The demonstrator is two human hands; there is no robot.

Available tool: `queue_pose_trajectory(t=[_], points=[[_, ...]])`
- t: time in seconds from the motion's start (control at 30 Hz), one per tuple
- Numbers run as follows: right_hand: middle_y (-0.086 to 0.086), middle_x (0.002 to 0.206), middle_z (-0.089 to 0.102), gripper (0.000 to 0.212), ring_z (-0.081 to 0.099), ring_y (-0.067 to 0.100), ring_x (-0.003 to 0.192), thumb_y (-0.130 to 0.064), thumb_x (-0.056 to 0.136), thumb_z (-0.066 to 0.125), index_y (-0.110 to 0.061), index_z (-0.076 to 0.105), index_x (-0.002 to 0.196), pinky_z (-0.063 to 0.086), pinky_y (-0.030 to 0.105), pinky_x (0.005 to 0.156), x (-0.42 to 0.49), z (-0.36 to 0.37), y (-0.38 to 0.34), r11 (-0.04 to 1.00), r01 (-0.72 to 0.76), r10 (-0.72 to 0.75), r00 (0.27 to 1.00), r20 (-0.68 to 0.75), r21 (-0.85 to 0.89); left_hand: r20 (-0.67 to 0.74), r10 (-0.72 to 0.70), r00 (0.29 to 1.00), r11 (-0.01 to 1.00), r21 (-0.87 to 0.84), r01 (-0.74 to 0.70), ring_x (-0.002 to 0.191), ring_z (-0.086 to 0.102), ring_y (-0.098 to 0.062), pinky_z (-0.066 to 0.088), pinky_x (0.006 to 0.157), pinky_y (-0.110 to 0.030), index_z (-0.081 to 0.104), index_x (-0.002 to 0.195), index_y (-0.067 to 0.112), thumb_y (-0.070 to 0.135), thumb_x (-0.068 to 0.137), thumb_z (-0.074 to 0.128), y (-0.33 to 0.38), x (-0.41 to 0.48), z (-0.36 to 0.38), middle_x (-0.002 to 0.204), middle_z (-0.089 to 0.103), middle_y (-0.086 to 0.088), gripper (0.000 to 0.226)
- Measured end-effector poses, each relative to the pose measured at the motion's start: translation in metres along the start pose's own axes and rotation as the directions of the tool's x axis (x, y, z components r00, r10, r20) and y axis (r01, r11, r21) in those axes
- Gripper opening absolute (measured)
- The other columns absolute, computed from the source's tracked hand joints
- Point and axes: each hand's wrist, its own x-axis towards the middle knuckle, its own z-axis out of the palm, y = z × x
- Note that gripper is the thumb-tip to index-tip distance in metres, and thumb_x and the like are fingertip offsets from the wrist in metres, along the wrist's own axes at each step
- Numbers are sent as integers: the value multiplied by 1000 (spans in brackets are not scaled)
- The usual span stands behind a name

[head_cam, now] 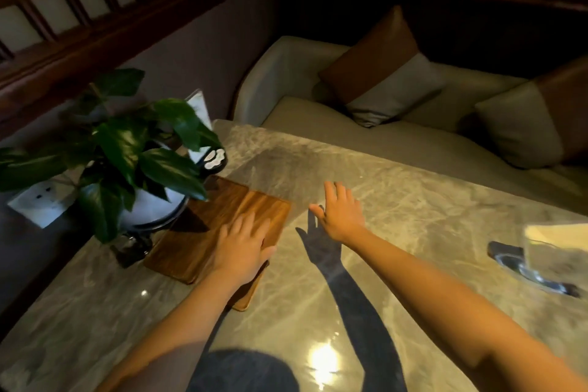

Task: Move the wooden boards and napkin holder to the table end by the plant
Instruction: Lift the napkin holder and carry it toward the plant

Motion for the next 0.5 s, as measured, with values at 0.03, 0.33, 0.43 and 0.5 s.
queue_pose_trajectory(t=[0.03, 0.33, 0.43, 0.5], points=[[13, 158, 15, 68, 19, 32, 144, -48, 97, 32, -11, 11, 151, 25, 44, 114, -8, -8, 12, 1000, -13, 13, 1000, 0, -13, -13, 22, 1000, 1000, 5, -22, 146, 9, -26, 17, 116, -45, 13, 147, 25, 48, 95, 30, 14, 3, -4, 159, 9, -9, 60], [12, 160, -15, 73, -11, 30, 149, -50, 98, 27, -15, -9, 151, 0, 47, 121, -86, -81, 144, 983, -157, 151, 986, -66, -99, -48, 214, 976, 977, 1, -214, 147, -10, -24, 1, 119, -50, 0, 147, 30, 51, 95, 27, 168, 29, -32, 160, -9, -5, 63], [12, 160, -17, 74, -11, 30, 149, -51, 97, 27, -16, -12, 150, 0, 48, 121, -113, -102, 190, 973, -203, 192, 975, -110, -108, -28, 278, 960, 959, -48, -279, 147, -10, -24, 1, 119, -49, -1, 147, 31, 53, 94, 30, 224, 35, -38, 160, -9, -5, 65], [12, 160, -16, 75, -10, 30, 149, -52, 97, 28, -17, -12, 150, 1, 47, 121, -128, -112, 221, 965, -241, 226, 965, -134, -107, -23, 329, 944, 941, -79, -330, 147, -10, -24, 1, 119, -49, 0, 147, 31, 53, 93, 34, 263, 39, -42, 160, -9, -5, 67]])
